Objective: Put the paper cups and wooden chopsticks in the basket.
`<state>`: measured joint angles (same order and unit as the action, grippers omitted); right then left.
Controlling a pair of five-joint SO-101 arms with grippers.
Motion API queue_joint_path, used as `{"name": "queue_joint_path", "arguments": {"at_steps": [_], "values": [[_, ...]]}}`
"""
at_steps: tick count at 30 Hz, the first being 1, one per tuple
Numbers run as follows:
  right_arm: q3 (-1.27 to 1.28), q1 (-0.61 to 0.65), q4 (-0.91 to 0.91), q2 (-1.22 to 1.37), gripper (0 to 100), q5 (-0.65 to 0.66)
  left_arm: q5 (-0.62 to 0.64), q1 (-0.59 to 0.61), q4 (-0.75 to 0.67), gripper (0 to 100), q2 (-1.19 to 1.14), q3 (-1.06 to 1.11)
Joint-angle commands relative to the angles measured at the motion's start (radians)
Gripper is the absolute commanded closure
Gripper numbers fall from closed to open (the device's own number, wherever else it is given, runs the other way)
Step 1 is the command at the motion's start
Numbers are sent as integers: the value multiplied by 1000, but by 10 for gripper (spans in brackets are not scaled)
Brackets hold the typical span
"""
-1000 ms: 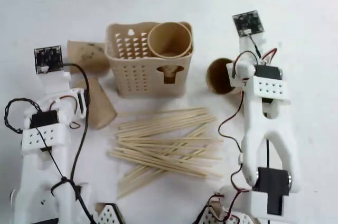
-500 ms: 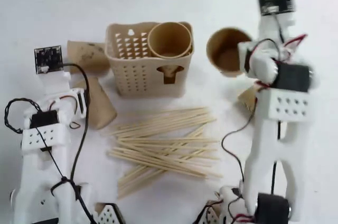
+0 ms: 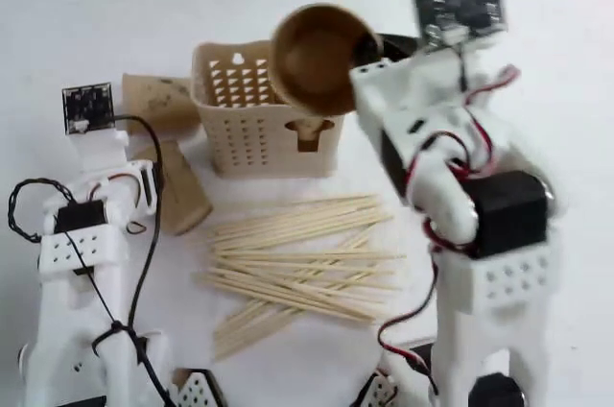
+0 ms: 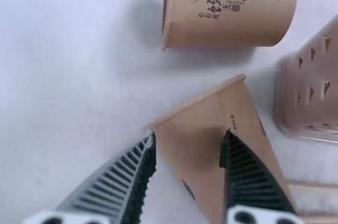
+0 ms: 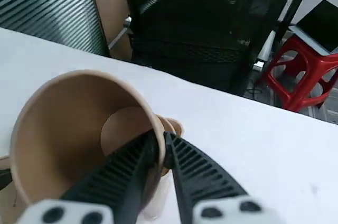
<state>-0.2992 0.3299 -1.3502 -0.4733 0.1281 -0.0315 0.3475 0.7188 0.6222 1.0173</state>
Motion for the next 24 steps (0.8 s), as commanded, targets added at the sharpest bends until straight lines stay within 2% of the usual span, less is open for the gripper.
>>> {"name": "queue_joint_path", "arguments": {"at_steps": [1,8,15,24], "values": [[-40,39,5,94,982,-11,2,-18,-5,789,-1,2],[-40,36,56,202,982,-11,2,-18,-5,789,-1,2],[-44,38,134,197,982,-11,2,-18,-5,789,-1,2],[74,28,170,268,978,-3,2,-18,-5,789,-1,2]]}}
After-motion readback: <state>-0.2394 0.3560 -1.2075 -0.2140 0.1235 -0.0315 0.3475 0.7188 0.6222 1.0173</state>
